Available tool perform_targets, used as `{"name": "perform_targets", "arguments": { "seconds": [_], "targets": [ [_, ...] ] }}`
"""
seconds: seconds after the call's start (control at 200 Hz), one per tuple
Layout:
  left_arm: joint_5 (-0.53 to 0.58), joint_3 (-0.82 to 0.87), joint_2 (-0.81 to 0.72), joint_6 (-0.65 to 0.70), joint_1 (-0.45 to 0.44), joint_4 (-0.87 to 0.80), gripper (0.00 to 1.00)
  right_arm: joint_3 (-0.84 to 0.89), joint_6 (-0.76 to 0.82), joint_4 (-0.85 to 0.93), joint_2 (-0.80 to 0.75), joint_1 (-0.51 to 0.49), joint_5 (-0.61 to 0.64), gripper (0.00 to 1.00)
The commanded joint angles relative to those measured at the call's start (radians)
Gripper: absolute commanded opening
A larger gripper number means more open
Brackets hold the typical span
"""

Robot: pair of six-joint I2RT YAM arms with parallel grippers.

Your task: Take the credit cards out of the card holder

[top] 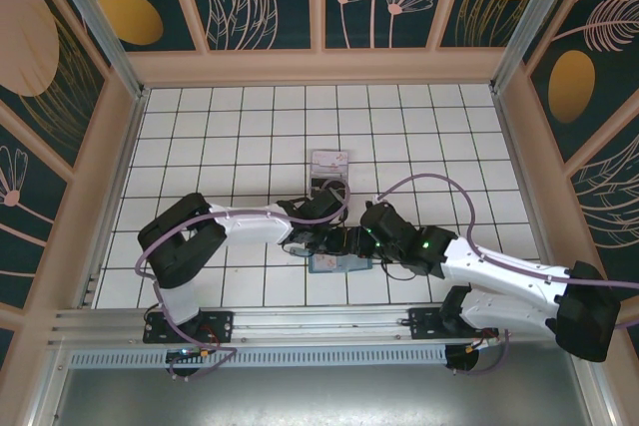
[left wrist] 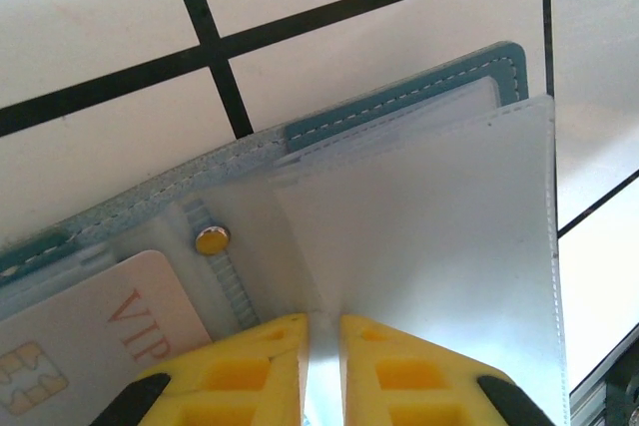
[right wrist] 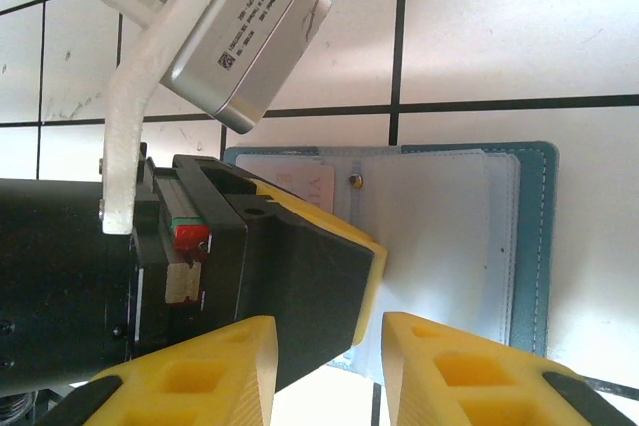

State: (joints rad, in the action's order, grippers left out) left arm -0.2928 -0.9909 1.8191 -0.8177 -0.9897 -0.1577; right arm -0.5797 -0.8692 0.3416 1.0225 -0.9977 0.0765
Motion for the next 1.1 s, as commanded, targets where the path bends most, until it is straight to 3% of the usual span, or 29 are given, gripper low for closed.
{"name": "perform_targets", "arguments": {
  "seconds": [0.0, 0.2, 0.53, 0.721, 1.096],
  "targets": [
    [-0.003, -0.016, 0.045, 0.023, -0.009, -0.03, 0.17, 0.032, -0.033, -0.07, -0.011, 0.014, -0.052, 0.34],
    [0.012, 0.002, 0.036, 0.014, -0.009, -0.022, 0.18, 0.124, -0.078, -0.185, -0.014, 0.042, -0.132, 0.32],
    [0.039, 0.012, -0.035, -0.008, -0.008, -0.003, 0.17, 0.197, -0.1, -0.222, -0.014, 0.068, -0.181, 0.17],
    [0.06, 0.012, -0.07, -0.014, -0.009, -0.016, 0.17, 0.224, -0.103, -0.228, 0.026, 0.085, -0.196, 0.14],
    [0.141, 0.063, -0.18, -0.016, -0.008, -0.078, 0.17, 0.072, 0.0, -0.061, 0.178, 0.1, -0.152, 0.16]
  ]
}}
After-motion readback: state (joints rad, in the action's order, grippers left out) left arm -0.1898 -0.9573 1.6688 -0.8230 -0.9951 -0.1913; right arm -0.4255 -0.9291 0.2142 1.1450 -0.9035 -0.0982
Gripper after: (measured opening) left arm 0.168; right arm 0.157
